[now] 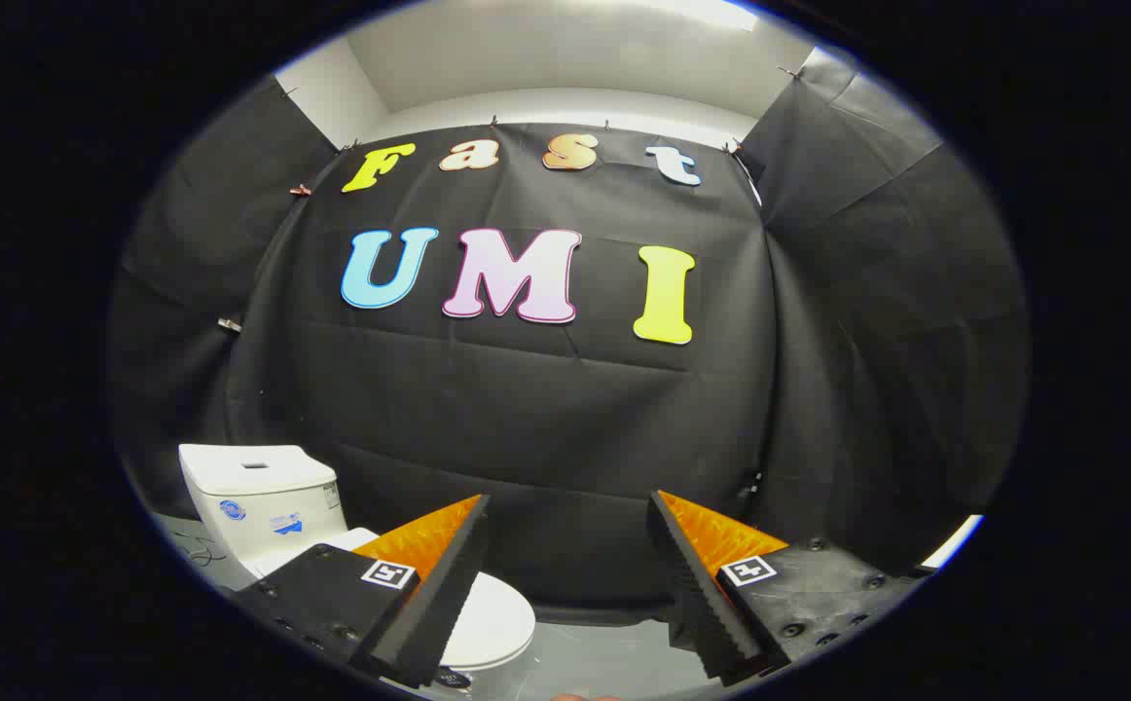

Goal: Open the toilet lid.

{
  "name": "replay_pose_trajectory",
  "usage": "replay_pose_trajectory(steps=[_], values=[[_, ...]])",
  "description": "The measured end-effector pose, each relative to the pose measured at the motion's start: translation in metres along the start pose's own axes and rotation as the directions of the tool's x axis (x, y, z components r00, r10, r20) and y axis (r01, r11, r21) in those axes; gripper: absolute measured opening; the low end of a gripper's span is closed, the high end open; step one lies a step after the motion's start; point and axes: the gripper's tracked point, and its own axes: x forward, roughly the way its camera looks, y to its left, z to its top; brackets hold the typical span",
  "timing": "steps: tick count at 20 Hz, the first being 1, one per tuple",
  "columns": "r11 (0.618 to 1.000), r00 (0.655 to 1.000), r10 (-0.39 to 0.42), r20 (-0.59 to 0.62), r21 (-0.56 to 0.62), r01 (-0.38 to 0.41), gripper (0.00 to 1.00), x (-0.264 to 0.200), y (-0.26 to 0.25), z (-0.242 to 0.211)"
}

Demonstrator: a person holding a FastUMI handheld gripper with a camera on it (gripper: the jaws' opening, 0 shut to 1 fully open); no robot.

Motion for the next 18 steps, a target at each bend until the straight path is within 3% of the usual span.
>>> replay_pose_trajectory(steps=[18], values=[[1.000, 1.000, 0.021, -0.002, 0.003, -0.021, 0.98, 0.0002, 0.0049, -0.0001]])
